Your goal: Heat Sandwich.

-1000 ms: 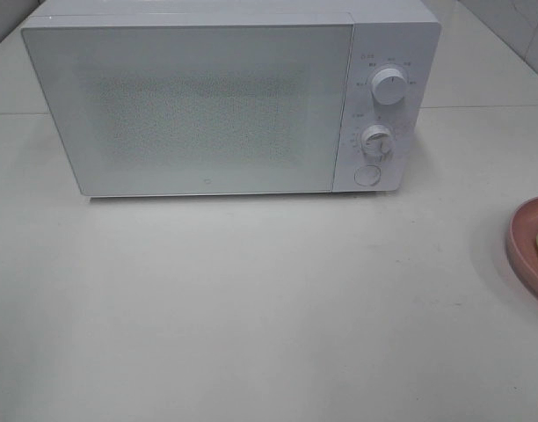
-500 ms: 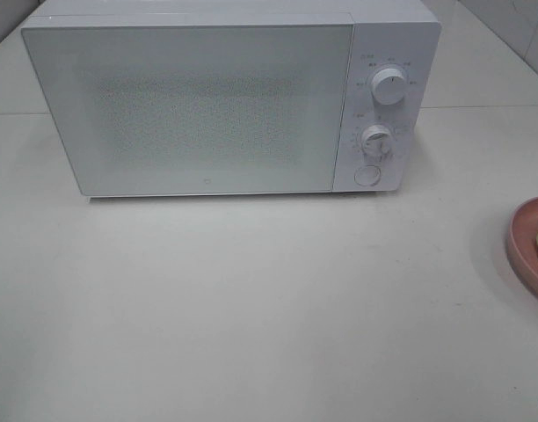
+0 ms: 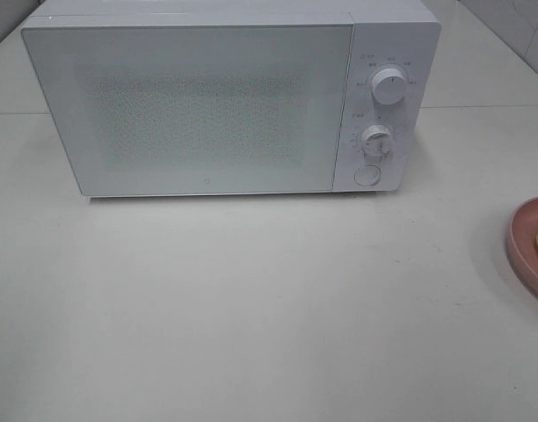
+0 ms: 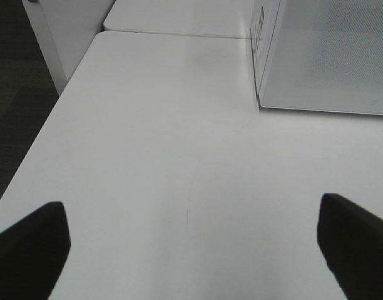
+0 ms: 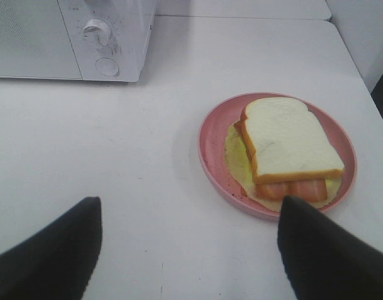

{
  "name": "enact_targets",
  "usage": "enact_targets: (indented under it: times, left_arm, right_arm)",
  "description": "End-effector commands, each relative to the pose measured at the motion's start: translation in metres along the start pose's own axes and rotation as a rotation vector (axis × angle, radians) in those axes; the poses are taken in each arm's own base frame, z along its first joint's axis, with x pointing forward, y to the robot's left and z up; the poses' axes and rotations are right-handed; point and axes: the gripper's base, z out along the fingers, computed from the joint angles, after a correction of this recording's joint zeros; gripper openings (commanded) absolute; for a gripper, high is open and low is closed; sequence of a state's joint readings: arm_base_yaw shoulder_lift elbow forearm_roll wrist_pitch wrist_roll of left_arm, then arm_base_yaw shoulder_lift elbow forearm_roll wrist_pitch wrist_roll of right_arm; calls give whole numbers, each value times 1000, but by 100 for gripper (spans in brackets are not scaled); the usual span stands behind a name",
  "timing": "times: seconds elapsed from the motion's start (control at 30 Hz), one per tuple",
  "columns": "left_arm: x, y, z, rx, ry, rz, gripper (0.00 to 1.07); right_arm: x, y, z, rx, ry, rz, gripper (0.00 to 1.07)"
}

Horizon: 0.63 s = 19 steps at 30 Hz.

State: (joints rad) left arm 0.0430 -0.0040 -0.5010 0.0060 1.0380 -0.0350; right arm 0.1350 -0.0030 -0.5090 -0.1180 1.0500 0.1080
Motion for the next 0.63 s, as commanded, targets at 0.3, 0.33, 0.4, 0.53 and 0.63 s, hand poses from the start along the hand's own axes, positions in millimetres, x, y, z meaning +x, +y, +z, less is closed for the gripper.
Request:
enact_targets:
  times: [0.3, 0.33, 0.4, 0.53, 0.63]
  left_arm:
    - [3, 0, -3, 6, -28, -4, 101]
    - [3, 0, -3, 6, -28, -4, 101]
    - [3, 0, -3, 6, -28, -4, 101]
    - [3, 0, -3, 6, -28, -4, 101]
    - [3, 0, -3, 6, -28, -4, 101]
  right_arm:
    - [2, 0, -2, 6, -29, -3, 76]
    - [2, 0, -2, 6, -29, -3, 76]
    - [2, 0, -2, 6, -29, -3, 76]
    - [2, 0, -2, 6, -29, -3, 76]
    - [2, 0, -2, 6, -29, -3, 76]
